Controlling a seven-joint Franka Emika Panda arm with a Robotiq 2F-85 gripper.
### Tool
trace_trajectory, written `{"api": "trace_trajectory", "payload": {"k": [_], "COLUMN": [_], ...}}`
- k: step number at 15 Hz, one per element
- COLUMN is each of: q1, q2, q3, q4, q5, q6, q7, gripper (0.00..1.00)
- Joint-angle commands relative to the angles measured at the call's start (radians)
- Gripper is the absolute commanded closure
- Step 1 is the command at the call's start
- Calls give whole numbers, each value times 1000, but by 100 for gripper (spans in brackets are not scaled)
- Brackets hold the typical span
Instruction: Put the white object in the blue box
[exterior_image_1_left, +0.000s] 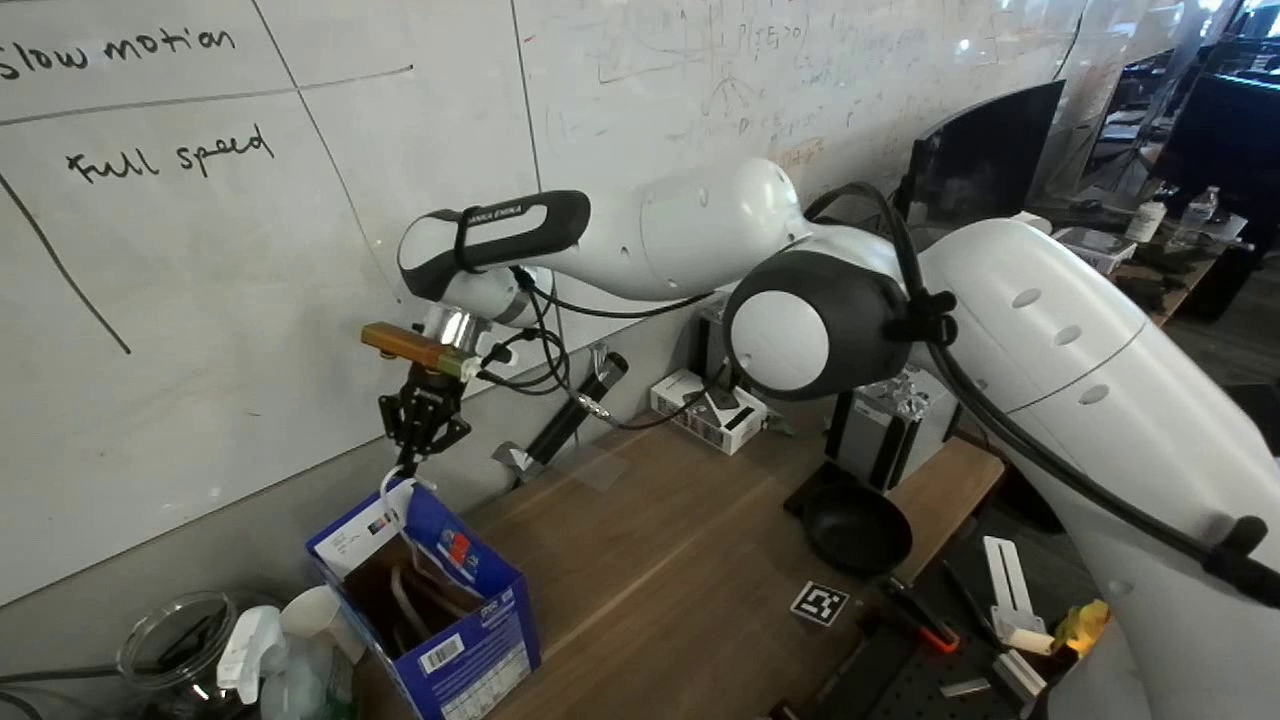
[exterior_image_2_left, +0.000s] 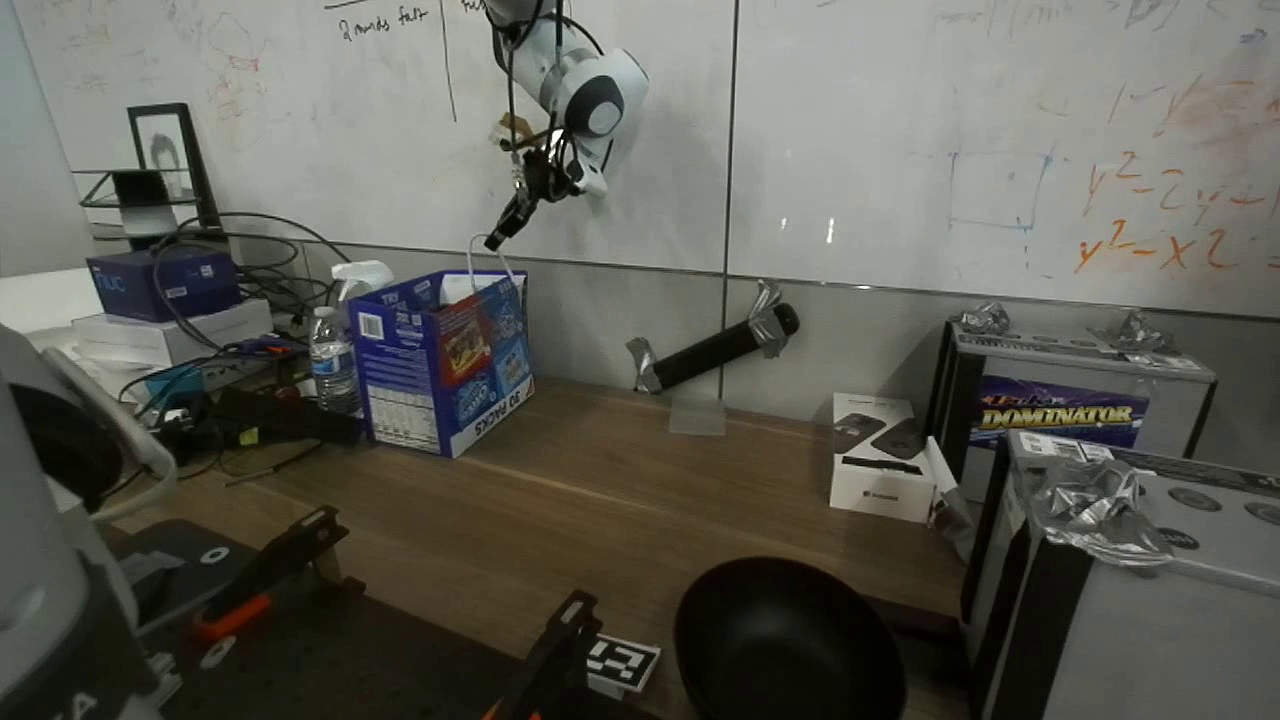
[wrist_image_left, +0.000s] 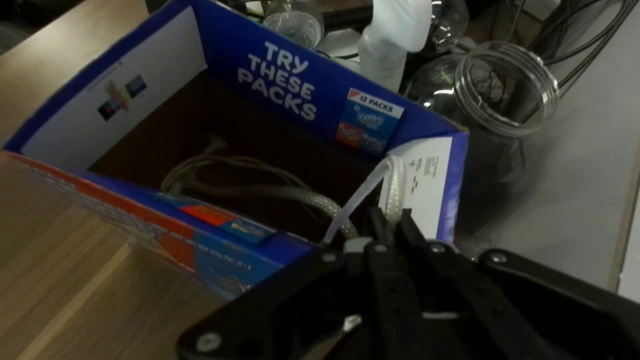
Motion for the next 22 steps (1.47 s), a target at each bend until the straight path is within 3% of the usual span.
{"api": "trace_trajectory", "payload": {"k": [1,5,8,16,17,19,22], "q1": [1,8,38,42,43,43,42], "q2": [-145,-258,-329,-368,-367,-370,-379], "q3": [28,57,26,-2,-6,-14,-24], "q4": [-130,-241,-306,-416,-423,-437,-451], "q5": [9,13,35,68,64,60,50], "q6": [10,32,26,1,-7,-13,-30], "q7": [-47,-71,-96,-145,-156,-171,-202], "gripper": [92,92,93,93,68,61,37]}}
